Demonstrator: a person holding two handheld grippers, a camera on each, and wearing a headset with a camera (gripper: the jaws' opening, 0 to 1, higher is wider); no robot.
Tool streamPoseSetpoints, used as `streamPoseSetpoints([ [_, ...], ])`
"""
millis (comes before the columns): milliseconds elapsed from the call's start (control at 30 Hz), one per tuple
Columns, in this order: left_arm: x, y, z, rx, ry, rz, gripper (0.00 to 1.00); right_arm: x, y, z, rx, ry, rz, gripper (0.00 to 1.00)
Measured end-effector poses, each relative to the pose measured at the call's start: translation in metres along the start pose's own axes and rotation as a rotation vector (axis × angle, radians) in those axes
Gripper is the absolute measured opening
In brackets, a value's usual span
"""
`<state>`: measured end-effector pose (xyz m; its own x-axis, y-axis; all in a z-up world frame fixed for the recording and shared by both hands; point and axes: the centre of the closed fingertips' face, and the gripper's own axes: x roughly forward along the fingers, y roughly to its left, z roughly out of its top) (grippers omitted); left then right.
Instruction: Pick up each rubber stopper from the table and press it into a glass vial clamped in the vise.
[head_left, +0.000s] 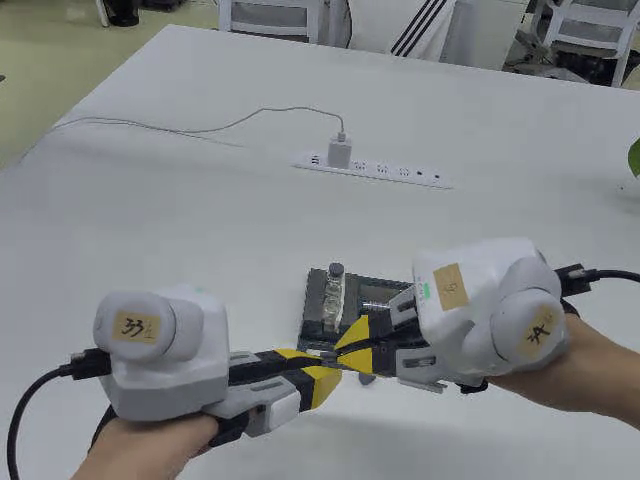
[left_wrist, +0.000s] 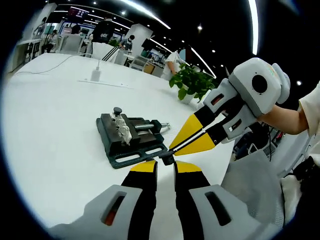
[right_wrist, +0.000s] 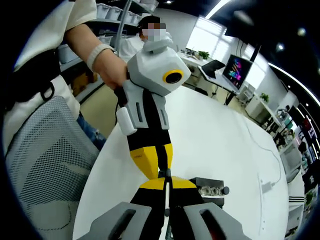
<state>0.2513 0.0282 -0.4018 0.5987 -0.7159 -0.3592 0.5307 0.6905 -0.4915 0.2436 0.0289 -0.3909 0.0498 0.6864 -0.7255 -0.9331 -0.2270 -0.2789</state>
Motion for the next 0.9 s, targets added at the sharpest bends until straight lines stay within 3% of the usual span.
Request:
streamPoseSetpoints([
  [167, -0.0007, -0.0046, -0.0001, -0.03, -0.013, -0.025, 0.07, -0.0007, 0.0015, 0.0008, -0.028, -0.005, 0.003, 0.0],
  [200, -0.0006, -0.0087, 0.0033, -0.066, -0.036, -0.049, 0.06, -0.0006, 0.0029, 0.0005, -0.026, -0.003, 0.012, 0.0],
  [333, -0.0013, -0.0065, 0.0023, -0.084, -0.036, -0.047, 0.07, -0.0021, 0.0029, 0.001, -0.032, -0.008, 0.01, 0.0],
  [567, -0.0037, -0.0052, 0.0069, -0.188, -0.079, -0.071, 0.06, -0.0041, 0.001, 0.0032, -0.037, -0.022, 0.0, 0.0],
  [733, -0.0041, -0.008, 0.0046, -0.207, -0.07, -0.085, 0.06, -0.0046, 0.0035, 0.0038, -0.042, -0.025, 0.006, 0.0],
  [900, -0.0033, -0.0106, -0.0008, -0.18, -0.045, -0.08, 0.05, -0.0034, 0.0078, 0.0019, -0.025, -0.012, 0.016, 0.0],
])
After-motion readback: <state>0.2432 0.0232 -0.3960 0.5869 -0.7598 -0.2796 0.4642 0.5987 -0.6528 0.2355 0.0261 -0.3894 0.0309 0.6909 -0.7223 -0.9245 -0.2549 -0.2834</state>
